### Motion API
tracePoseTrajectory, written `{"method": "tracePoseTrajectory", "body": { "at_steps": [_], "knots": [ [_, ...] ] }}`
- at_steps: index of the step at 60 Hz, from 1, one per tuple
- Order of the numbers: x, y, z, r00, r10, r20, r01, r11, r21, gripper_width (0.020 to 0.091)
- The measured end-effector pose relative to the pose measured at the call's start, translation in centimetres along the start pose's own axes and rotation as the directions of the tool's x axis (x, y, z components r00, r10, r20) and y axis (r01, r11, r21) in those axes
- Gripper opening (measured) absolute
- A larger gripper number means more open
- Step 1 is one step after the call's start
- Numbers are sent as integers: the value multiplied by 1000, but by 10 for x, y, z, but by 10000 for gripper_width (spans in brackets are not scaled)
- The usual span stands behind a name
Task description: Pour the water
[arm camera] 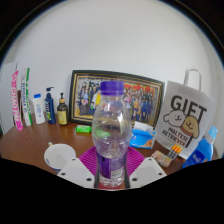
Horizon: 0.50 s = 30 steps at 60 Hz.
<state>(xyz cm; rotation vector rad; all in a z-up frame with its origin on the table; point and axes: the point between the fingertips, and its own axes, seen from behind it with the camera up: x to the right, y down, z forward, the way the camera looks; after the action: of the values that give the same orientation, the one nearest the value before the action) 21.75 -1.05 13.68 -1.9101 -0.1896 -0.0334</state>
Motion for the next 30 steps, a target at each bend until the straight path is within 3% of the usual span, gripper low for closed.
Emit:
{"method": "tracePoseTrajectory", "body": {
  "at_steps": [13,15,19,30],
  "knots": [
    [-6,53,22,991,135,27,-134,990,-42,349],
    [-6,49,22,990,135,30,-136,991,1,349],
    [-7,49,19,991,130,30,-131,991,14,351],
    [-5,52,13,991,131,19,-131,991,15,487]
  ]
}}
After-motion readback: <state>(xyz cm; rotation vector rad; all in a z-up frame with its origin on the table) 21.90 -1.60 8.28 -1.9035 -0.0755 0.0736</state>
